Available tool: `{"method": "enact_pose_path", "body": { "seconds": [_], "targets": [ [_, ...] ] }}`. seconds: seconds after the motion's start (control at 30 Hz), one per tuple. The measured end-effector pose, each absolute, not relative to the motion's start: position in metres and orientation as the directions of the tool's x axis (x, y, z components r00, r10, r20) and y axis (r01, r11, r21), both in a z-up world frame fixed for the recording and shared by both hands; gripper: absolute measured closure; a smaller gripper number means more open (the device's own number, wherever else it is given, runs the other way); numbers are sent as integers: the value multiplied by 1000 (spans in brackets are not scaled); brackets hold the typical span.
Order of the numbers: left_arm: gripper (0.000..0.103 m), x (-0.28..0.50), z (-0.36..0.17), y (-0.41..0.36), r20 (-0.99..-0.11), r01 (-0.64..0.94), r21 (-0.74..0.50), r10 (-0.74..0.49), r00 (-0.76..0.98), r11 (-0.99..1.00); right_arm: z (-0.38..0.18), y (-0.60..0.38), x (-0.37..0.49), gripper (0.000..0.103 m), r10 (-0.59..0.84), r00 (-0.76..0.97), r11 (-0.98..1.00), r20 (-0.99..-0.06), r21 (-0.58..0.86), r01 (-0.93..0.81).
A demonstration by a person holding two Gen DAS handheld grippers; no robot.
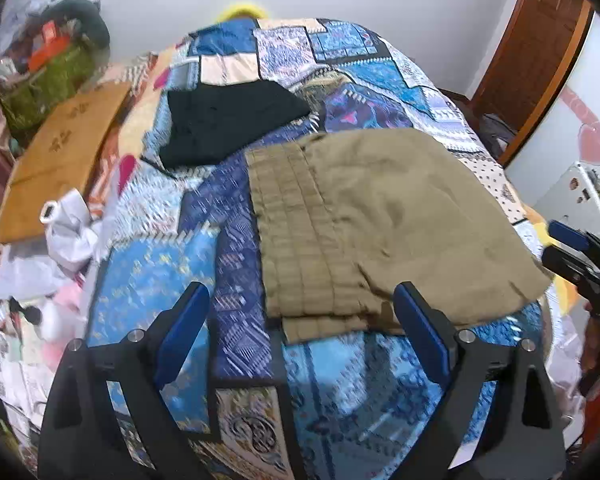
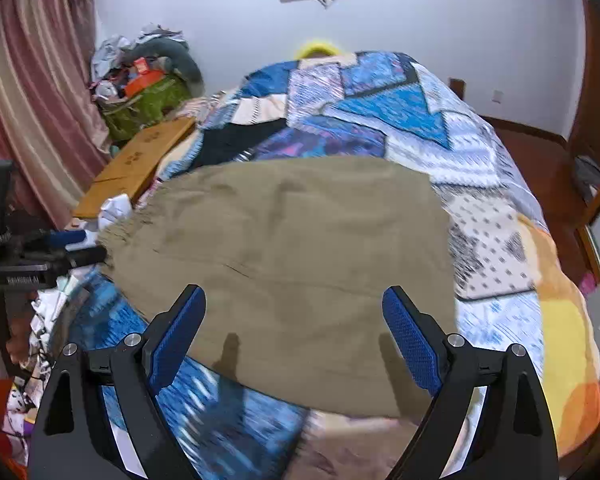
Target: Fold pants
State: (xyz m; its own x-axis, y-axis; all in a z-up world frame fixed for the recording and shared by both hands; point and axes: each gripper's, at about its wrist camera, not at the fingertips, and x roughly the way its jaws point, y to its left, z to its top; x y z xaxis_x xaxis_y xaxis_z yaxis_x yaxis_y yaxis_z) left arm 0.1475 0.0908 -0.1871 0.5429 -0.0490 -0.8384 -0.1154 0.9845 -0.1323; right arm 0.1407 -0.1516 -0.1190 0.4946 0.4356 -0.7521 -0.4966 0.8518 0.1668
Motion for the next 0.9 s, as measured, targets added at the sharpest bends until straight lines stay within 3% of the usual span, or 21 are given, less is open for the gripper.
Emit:
{"method": "enact_pose_path", "body": {
  "seconds": [0.43, 0.5, 0.73, 0.9],
  "targets": [
    [6, 139, -219, 69, -838, -43, -330, -272, 473, 943, -164, -113, 135, 13, 383, 453, 822, -805, 74, -564],
    [1, 145, -220, 71, -824, -64, -383, -309, 474, 922, -164, -114, 136, 13, 387, 443, 821, -809, 83, -565],
    [1, 164, -222, 99, -742, -167, -576, -426, 518, 800, -165, -115, 134, 12, 401, 443, 820, -802, 98, -565],
    [1, 170, -223, 107, -714, -207, -639, -471, 518, 741, -165, -115, 134, 11, 409, 441, 819, -799, 108, -564]
  ]
}}
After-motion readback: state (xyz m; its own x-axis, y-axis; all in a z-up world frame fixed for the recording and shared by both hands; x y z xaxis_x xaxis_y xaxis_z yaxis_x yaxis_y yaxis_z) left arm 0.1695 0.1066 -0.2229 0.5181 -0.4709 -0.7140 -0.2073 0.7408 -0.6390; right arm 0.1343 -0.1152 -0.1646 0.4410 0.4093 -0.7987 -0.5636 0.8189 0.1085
